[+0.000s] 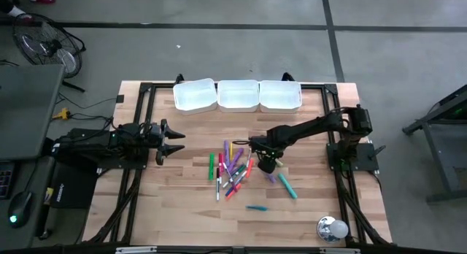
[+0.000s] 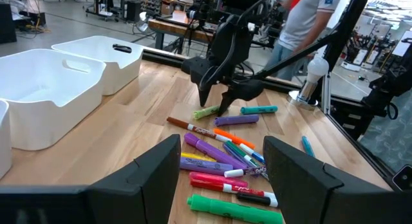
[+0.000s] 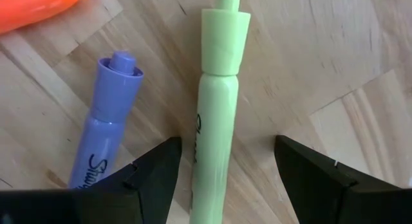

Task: Pick & Place Markers
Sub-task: Put the light green highlighter pen into the right white bin

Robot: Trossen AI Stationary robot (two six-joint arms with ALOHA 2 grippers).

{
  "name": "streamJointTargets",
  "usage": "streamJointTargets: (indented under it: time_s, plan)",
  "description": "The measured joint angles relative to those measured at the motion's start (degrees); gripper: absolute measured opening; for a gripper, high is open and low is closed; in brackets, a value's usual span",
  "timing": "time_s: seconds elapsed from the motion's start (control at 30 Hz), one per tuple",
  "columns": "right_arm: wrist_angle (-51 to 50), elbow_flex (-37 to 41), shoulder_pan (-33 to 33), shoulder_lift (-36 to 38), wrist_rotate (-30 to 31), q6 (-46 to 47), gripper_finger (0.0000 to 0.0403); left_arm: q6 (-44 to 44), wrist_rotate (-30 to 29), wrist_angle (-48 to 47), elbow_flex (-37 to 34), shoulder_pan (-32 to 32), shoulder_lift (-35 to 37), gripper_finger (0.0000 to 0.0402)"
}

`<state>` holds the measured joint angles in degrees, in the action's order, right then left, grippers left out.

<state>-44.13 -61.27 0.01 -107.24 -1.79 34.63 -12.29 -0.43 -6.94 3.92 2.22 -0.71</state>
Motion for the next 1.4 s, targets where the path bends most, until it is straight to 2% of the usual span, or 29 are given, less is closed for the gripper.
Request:
streamJointTargets:
  time_s: [0.3,0.87,1.1,1.4]
  plan:
    - [0.11,-0.01,0.02,-0.65,0.06,0.68,0.0232,0.01,0.0,0.0,0.0,0.0,-0.02,0.022]
    - [0.02,0.03,-0.7,-0.65,-0.28,1.48,0.0058,0.02,0.0,0.0,0.0,0.01,0.0,0.022]
    - [0.05,0.29,-1.84,0.2,-1.5,1.45,0.0056,0.02,0.0,0.0,0.0,0.01,0.0,0.022]
    - [-0.7,0.67,-3.9,5.21,-1.48,1.58,0.0056,0.01,0.0,0.0,-0.02,-0.01,0.0,0.022]
